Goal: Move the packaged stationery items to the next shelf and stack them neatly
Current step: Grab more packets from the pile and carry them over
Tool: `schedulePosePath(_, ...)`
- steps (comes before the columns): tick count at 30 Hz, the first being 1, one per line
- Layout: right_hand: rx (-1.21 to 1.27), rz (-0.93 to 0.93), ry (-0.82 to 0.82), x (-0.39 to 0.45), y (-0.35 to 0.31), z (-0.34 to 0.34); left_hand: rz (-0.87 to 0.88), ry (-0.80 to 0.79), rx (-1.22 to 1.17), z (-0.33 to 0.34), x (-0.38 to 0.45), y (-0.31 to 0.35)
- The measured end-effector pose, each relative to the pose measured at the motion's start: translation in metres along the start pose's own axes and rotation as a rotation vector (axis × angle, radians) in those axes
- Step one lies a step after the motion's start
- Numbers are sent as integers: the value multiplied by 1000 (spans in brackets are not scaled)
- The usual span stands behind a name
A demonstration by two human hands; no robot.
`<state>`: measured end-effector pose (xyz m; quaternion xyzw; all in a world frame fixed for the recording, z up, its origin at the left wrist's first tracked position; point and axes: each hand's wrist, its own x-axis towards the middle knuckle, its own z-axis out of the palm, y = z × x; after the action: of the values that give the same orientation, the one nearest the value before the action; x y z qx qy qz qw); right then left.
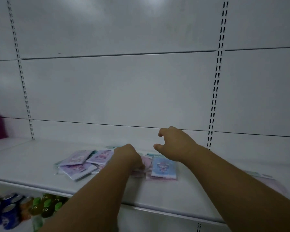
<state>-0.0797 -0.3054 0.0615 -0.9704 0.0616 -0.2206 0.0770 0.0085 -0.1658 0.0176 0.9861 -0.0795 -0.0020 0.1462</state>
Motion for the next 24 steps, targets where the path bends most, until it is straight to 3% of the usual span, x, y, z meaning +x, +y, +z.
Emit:
schedulePosePath(4,6,26,-10,5,6,9,29,112,-171,-16,-10,-5)
schedulePosePath(11,-68,184,-191,1,9,51,147,227,-1204,-36,-51,-28)
schedulePosePath(15,-141,330,-276,-2,3,74,194,193,-1292,-34,-68,-40)
schedulePosePath(20,-122,406,-83,-6,-12,69,255,247,-1391,-44,-75,-57)
schedulePosePath(24,216,422,19,-15,-24,49,354,100,-1468,-53,-82,-61)
